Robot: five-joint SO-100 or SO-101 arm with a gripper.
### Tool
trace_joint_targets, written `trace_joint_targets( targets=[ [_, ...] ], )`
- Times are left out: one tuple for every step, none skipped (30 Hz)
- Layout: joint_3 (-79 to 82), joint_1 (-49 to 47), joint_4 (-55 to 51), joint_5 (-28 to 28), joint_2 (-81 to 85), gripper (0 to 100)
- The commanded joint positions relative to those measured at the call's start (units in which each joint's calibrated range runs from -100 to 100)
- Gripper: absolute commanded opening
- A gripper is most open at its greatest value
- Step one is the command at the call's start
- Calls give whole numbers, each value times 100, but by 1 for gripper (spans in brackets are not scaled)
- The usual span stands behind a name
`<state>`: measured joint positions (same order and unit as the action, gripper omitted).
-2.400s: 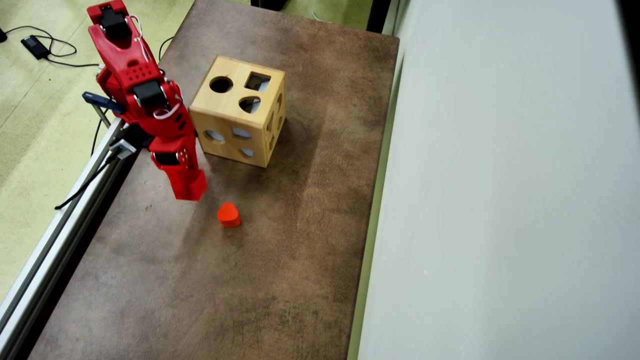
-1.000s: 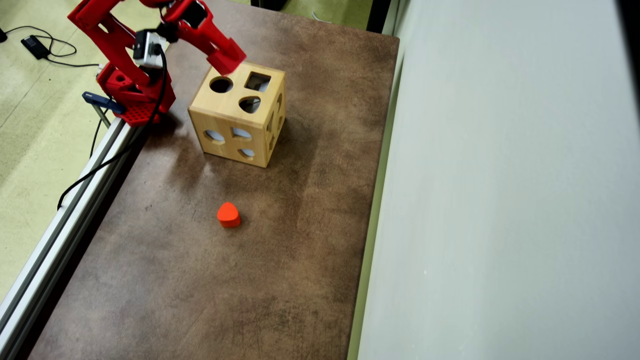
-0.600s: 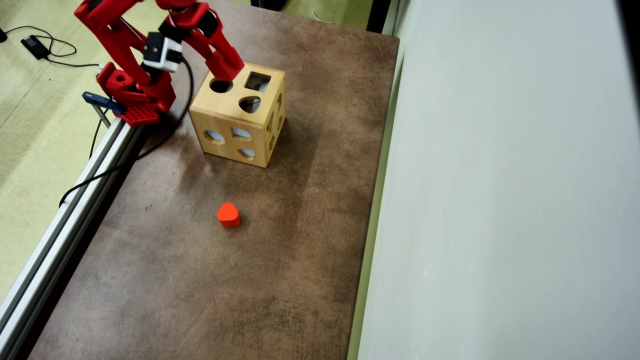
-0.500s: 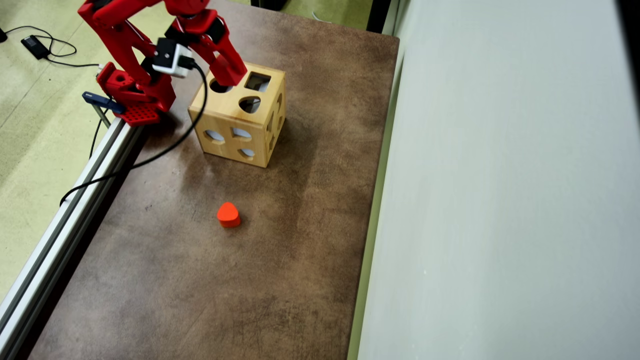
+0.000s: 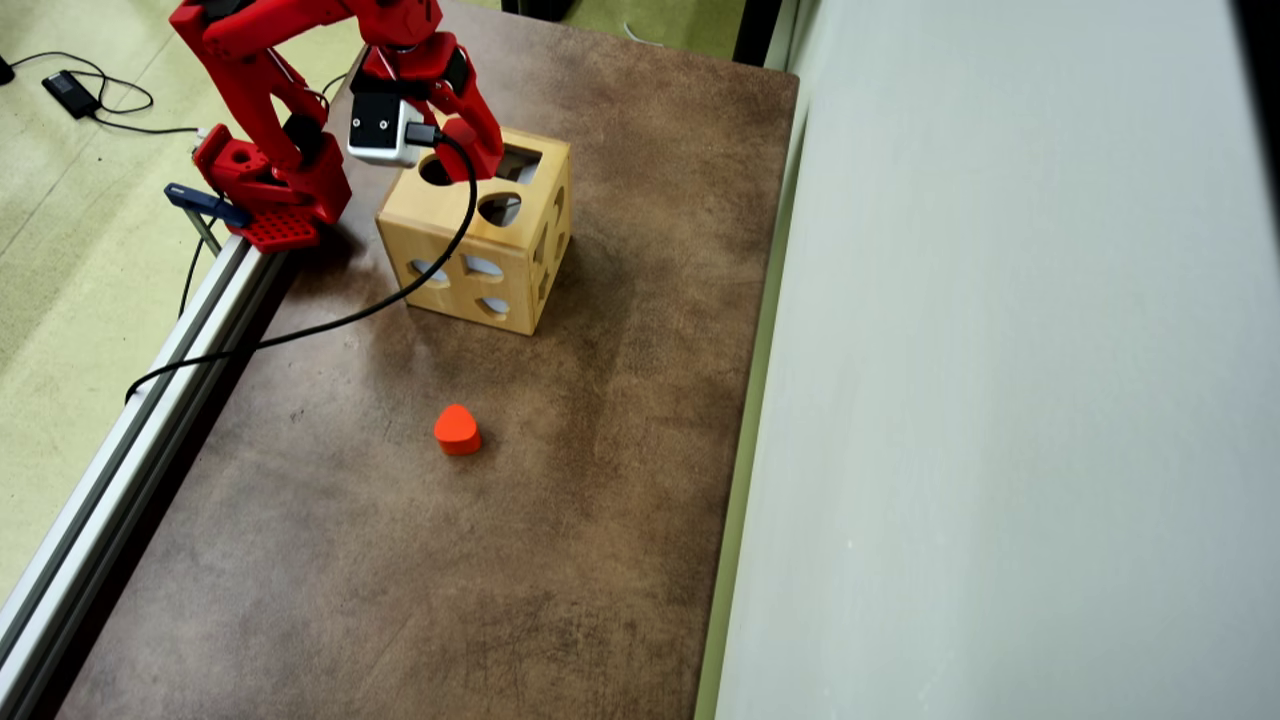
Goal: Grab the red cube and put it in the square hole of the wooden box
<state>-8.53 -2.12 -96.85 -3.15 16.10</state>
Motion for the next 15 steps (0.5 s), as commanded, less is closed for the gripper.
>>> trace_joint_targets(
  targets=[
    [-292, -85, -33, -24, -9, 3],
    [-292, -152, -33, -24, -69, 3],
    [-292, -249, -33, -24, -145, 3],
    [-292, -323, -33, -24, -230, 3],
    [-292, -382, -33, -20, -298, 3],
    [-292, -419, -33, 0, -349, 3],
    [-292, -449, -33, 10, -383, 3],
    [-292, -464, -33, 15, -417, 3],
    [-292, -494, -33, 20, -434, 3],
    [-292, -531, -33, 20, -442, 3],
    [-292, -561, -33, 24, -442, 3],
    [-292, -590, -33, 29, -442, 3],
    [-292, -605, -33, 34, -442, 3],
    [-292, -605, -33, 73, -442, 3],
    [-292, -605, -25, 156, -442, 3]
  ],
)
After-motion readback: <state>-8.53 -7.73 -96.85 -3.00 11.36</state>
